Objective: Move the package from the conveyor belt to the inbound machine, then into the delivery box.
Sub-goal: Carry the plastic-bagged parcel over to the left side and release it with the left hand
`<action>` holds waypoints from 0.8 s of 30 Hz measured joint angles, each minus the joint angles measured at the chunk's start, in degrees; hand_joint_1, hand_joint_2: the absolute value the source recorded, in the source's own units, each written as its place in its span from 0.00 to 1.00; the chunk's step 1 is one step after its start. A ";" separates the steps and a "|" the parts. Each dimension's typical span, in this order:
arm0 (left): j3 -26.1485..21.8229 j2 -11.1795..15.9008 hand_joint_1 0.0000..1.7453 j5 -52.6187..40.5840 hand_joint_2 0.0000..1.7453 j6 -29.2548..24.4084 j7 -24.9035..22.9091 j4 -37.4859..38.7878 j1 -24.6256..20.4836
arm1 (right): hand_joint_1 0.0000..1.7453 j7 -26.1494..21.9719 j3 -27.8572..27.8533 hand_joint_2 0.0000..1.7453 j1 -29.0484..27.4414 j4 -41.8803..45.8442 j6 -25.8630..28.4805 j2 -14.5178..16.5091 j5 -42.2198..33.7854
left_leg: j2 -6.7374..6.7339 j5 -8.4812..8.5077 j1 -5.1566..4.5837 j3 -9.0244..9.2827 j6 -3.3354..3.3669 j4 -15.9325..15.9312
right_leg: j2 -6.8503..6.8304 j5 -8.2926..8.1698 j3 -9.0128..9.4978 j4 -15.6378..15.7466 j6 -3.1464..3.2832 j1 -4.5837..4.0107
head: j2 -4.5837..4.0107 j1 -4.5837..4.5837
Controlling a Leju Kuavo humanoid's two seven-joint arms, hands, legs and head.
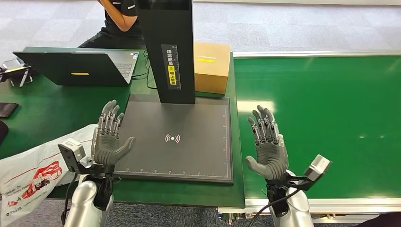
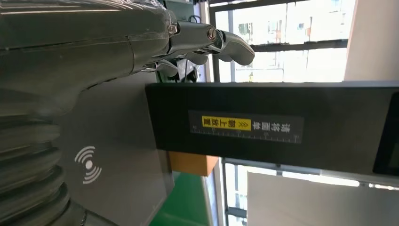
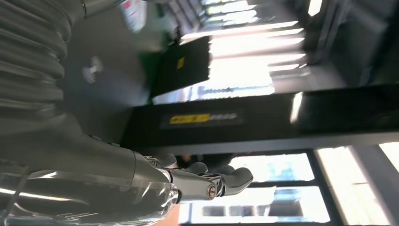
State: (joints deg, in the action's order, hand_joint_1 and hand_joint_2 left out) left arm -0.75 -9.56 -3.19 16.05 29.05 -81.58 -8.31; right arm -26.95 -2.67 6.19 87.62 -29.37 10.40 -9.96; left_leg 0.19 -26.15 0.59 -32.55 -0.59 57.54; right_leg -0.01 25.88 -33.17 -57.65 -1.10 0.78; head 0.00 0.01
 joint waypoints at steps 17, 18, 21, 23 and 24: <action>0.10 -0.41 0.00 1.60 1.00 2.59 -0.78 2.68 0.99 | 0.00 2.54 -0.11 1.00 0.78 -7.47 8.71 0.00 7.85 | 0.00 0.00 0.00 0.00 0.00 0.00 | 0.00 0.00 -0.02 0.00 0.00 0.00 | 0.00 0.00; 0.10 -0.41 0.00 1.56 1.00 2.56 -0.80 2.87 0.99 | 0.00 2.44 -0.11 1.00 0.79 -7.51 8.48 0.00 7.64 | 0.00 0.00 0.00 0.00 0.00 0.00 | 0.00 0.00 -0.02 0.00 0.00 0.00 | 0.00 -0.01; 0.09 -0.41 0.00 1.47 1.00 2.37 -0.86 3.23 0.97 | 0.00 1.99 -0.11 1.00 0.83 -7.57 8.56 0.00 7.68 | 0.00 0.00 0.00 0.00 0.00 0.00 | 0.00 0.00 -0.02 0.00 0.00 0.00 | 0.00 -0.01; 0.07 -0.41 0.00 1.40 1.00 2.07 -0.92 3.28 0.98 | 0.00 1.48 -0.10 1.00 0.84 -7.57 9.18 0.00 8.40 | 0.00 0.00 0.00 0.00 0.00 0.00 | 0.00 0.00 -0.01 0.00 0.00 0.00 | 0.00 -0.01; 0.05 -0.41 0.00 1.37 1.00 1.94 -1.02 3.28 0.99 | 0.00 1.22 -0.09 1.00 0.84 -7.56 9.52 0.00 8.85 | 0.00 0.00 0.00 0.00 0.00 0.00 | 0.00 0.00 -0.01 0.00 0.00 0.00 | 0.00 -0.01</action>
State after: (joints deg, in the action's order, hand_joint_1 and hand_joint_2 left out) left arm -0.70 -9.97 -1.82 17.99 28.03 -78.29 -7.32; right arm -25.74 -2.75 7.03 80.06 -19.84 10.40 -1.11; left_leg 0.19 -26.15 0.59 -32.56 -0.59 57.54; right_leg -0.01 25.88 -33.18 -57.65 -1.10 0.78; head 0.00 0.00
